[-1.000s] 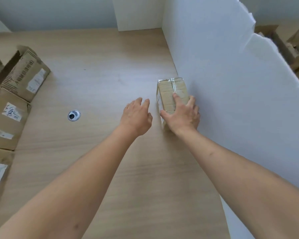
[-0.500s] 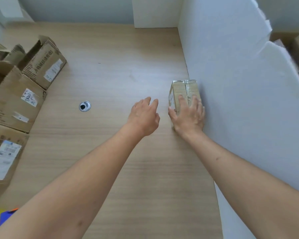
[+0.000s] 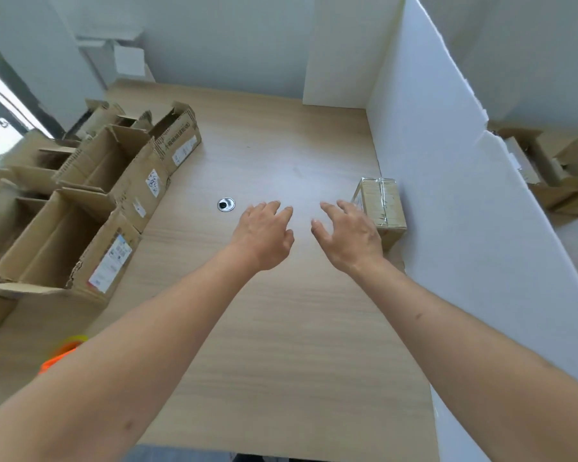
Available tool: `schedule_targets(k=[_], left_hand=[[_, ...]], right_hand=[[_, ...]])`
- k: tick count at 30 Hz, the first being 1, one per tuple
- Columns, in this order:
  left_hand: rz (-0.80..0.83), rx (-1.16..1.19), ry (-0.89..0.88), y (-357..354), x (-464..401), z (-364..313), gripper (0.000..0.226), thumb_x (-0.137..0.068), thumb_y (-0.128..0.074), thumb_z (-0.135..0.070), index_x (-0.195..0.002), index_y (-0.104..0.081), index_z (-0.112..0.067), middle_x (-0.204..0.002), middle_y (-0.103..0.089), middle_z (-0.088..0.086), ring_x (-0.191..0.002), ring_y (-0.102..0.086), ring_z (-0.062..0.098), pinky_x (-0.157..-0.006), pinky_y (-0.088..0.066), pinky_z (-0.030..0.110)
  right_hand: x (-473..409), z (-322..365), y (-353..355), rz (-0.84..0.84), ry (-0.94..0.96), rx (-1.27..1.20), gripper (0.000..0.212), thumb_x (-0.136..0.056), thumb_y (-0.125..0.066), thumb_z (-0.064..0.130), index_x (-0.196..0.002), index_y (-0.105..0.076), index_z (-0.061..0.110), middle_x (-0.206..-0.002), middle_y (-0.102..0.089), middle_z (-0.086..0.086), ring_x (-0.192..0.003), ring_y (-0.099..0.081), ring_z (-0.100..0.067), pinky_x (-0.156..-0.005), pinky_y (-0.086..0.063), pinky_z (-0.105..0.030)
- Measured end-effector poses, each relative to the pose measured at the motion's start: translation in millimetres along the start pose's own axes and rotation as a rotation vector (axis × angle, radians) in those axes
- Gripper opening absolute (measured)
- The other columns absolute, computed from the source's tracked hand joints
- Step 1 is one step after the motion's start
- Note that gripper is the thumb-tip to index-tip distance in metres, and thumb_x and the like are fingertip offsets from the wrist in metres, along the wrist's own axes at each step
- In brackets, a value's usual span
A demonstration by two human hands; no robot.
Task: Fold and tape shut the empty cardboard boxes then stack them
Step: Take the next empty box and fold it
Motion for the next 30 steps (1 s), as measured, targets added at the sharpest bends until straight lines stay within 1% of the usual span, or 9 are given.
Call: schedule_targets(k=[4,8,10,15,17,19,24,27,30], left_hand=[[-0.05,-0.039,-0.029,24,50,22,0.052,-0.103,-0.043,-0.039,-0.15,-0.044,-0.016,-0.153,-0.044,0.013,-0.138,-0.041,0.034,-0.117,-0.03,0.049],[-0.108,-0.053,-0.013,46,99,46,0.049,-0.104,-0.041,-0.04,-0.147,-0.047,-0.016,-0.153,-0.045,0.014,-0.141,-0.04,0.034,-0.119,-0.027,0.047],[-0.123,-0.053,0.015,55,124,60,0.05,-0.104,-0.039,-0.042,-0.148,-0.046,-0.017,-0.155,-0.044,0.012,-0.141,-0.039,0.032,-0.117,-0.028,0.047],[-0.136,-0.095,0.148,69,189,96,0.049,-0.105,-0.036,-0.044,-0.147,-0.045,-0.02,-0.151,-0.046,0.009,-0.136,-0.042,0.031,-0.113,-0.029,0.049],[-0.126,-0.073,0.229,72,218,108,0.049,-0.106,-0.035,-0.044,-0.148,-0.043,-0.02,-0.151,-0.045,0.009,-0.139,-0.04,0.033,-0.116,-0.029,0.055],[-0.127,-0.057,0.283,72,249,118,0.049,-0.106,-0.036,-0.043,-0.148,-0.043,-0.02,-0.15,-0.046,0.009,-0.139,-0.04,0.034,-0.115,-0.031,0.055],[-0.128,-0.058,0.383,64,321,152,0.046,-0.104,-0.035,-0.043,-0.142,-0.047,-0.021,-0.141,-0.051,0.008,-0.127,-0.047,0.031,-0.111,-0.037,0.058],[-0.124,-0.056,0.439,61,356,179,0.042,-0.104,-0.035,-0.042,-0.137,-0.05,-0.02,-0.132,-0.055,0.007,-0.119,-0.049,0.03,-0.106,-0.04,0.055],[-0.124,-0.034,0.486,58,386,215,0.048,-0.104,-0.036,-0.042,-0.144,-0.049,-0.02,-0.144,-0.051,0.009,-0.131,-0.046,0.031,-0.113,-0.034,0.055]], right_hand=[[43,51,13,-0.024,0.052,0.024,0.057,-0.102,-0.039,0.058,-0.15,-0.049,0.029,-0.157,-0.044,-0.008,-0.148,-0.035,-0.027,-0.118,-0.03,-0.044],[79,100,20,-0.03,0.117,0.026,0.055,-0.102,-0.039,0.057,-0.147,-0.053,0.028,-0.155,-0.046,-0.007,-0.145,-0.039,-0.025,-0.115,-0.033,-0.042],[93,124,20,-0.023,0.16,0.034,0.054,-0.103,-0.039,0.057,-0.146,-0.053,0.028,-0.154,-0.047,-0.006,-0.144,-0.04,-0.025,-0.115,-0.033,-0.042],[128,181,24,-0.033,0.296,0.023,0.048,-0.104,-0.042,0.052,-0.141,-0.058,0.026,-0.137,-0.058,-0.006,-0.129,-0.05,-0.026,-0.104,-0.039,-0.039],[143,200,18,-0.009,0.358,0.019,0.049,-0.104,-0.042,0.052,-0.142,-0.057,0.026,-0.14,-0.057,-0.004,-0.13,-0.05,-0.026,-0.104,-0.039,-0.038],[159,217,8,0.029,0.414,0.028,0.049,-0.103,-0.042,0.053,-0.142,-0.058,0.026,-0.14,-0.057,-0.002,-0.127,-0.053,-0.025,-0.102,-0.041,-0.038],[202,263,-20,0.09,0.503,0.009,0.049,-0.101,-0.042,0.055,-0.133,-0.064,0.025,-0.125,-0.062,0.0,-0.115,-0.059,-0.027,-0.095,-0.046,-0.039],[225,297,-35,0.121,0.581,0.041,0.047,-0.102,-0.042,0.054,-0.131,-0.065,0.024,-0.123,-0.064,-0.003,-0.112,-0.059,-0.028,-0.093,-0.047,-0.04],[239,336,-47,0.132,0.643,0.063,0.047,-0.103,-0.043,0.051,-0.134,-0.063,0.023,-0.129,-0.064,-0.005,-0.117,-0.058,-0.027,-0.096,-0.047,-0.041]])
Point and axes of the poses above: each hand's wrist, its own x-axis away from the middle knuckle, its own y-axis out of the back of the hand, z = x × y, the point moved 7 cm from there along -x, towards the middle knuckle
